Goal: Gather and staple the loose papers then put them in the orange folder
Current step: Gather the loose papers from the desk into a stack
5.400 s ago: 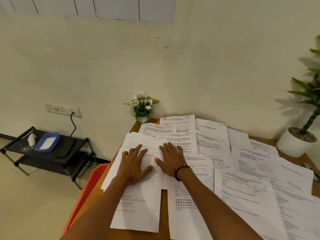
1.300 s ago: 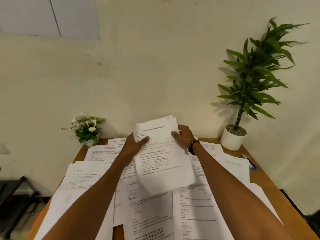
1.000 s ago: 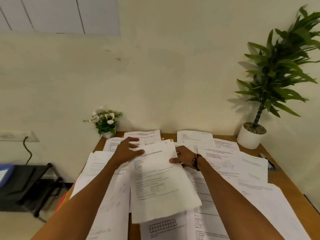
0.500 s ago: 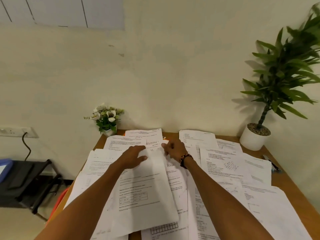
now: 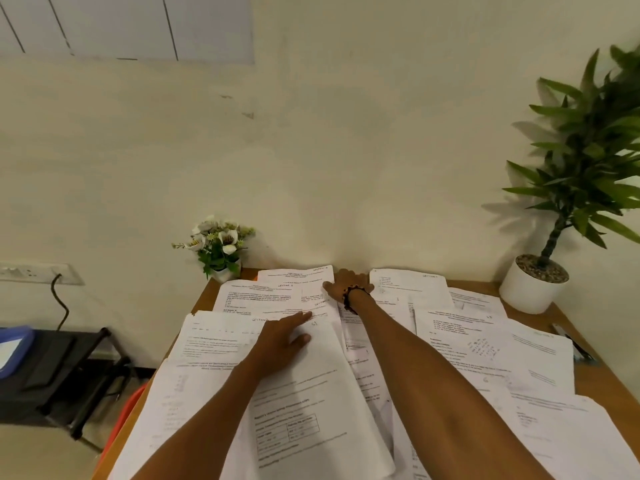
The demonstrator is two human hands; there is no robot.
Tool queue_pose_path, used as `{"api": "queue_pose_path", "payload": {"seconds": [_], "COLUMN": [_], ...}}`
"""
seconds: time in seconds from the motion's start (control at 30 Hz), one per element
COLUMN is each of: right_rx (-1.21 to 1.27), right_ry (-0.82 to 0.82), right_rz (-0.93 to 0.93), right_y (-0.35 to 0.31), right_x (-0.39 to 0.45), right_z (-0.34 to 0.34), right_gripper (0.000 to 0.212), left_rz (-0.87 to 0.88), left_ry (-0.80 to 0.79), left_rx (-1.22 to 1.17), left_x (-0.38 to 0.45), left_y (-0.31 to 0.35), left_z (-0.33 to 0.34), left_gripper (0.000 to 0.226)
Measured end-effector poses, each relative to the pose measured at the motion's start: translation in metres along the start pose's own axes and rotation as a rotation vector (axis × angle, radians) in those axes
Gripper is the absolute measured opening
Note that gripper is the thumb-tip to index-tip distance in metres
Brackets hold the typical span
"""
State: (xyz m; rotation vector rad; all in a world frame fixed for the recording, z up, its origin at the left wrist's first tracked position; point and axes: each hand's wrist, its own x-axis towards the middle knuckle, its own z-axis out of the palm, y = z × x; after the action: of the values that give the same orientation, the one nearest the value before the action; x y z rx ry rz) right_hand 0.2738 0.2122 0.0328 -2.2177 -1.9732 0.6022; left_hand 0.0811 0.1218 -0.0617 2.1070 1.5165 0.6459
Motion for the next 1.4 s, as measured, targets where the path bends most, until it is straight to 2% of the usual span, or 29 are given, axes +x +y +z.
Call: {"api": "queue_pose_path", "payload": {"seconds": [0.23,0.27,0.37,0.4,0.47,0.57,0.67,0.8,0.9,1.03,1.1,1.13,1.17,1.23,1.4], "right_rx": [0.2,0.215,0.338,0.318,0.267,0.298,0.331,0.345,0.325,0.301,0.292,0.301,0.339,0.451,0.712], "right_ry": [0.036,0.037,0.048,0.07,0.099,0.095,0.16,0.255,0.283,0.357,0.393,0.402,0.416,0.448,0.498], "right_rz": [0.076,0.09,0.114,0.145,0.197,0.193,0.221,0.288,0.252,0.174,0.112,0.093,0.061,0.026,-0.022], "right_y": [-0.013,-0.016,-0.023,-0.024,-0.024,-0.022,-0.02,-0.021,-0.026,-0.034,-0.039,-0.042,-0.043,-0.043,-0.038], "right_x": [0.004,0.004,0.004,0.003,0.002,0.011,0.024,0.022,0.02,0.021,0.02,0.018,0.019,0.02,0.01], "right_z": [0.0,0.003,0.016,0.016,0.015,0.017,0.023,0.017,0.012,0.004,-0.002,-0.007,-0.012,-0.026,-0.068], "right_gripper": [0.038,0.042,0.075,0.074,0.059,0.037,0.014,0.012,0.009,0.033,0.026,0.015,0.002,0.017,0.023], "left_rz": [0.016,0.018,0.006,0.0,-0.009,-0.004,0.001,0.013,0.019,0.04,0.06,0.066,0.069,0.076,0.098], "left_ry": [0.019,0.023,0.027,0.03,0.023,0.026,0.033,0.037,0.05,0.059,0.074,0.072,0.064,0.059,0.079], "left_rx": [0.018,0.02,0.034,0.04,0.053,0.063,0.071,0.077,0.081,0.102,0.12,0.13,0.138,0.155,0.139], "left_x": [-0.004,-0.004,-0.005,-0.005,-0.006,-0.006,-0.006,-0.005,-0.005,-0.01,-0.013,-0.014,-0.015,-0.019,-0.023], "left_y": [0.003,0.003,0.006,0.006,0.008,0.008,0.004,0.002,0.003,0.005,0.005,0.005,0.004,0.004,0.01], "left_z": [0.002,0.002,0.001,0.001,0.001,0.002,0.004,0.006,0.003,0.001,-0.001,-0.001,-0.001,-0.002,-0.003], "left_gripper": [0.052,0.052,0.051,0.051,0.05,0.05,0.05,0.05,0.053,0.058,0.059,0.059,0.058,0.056,0.053]}}
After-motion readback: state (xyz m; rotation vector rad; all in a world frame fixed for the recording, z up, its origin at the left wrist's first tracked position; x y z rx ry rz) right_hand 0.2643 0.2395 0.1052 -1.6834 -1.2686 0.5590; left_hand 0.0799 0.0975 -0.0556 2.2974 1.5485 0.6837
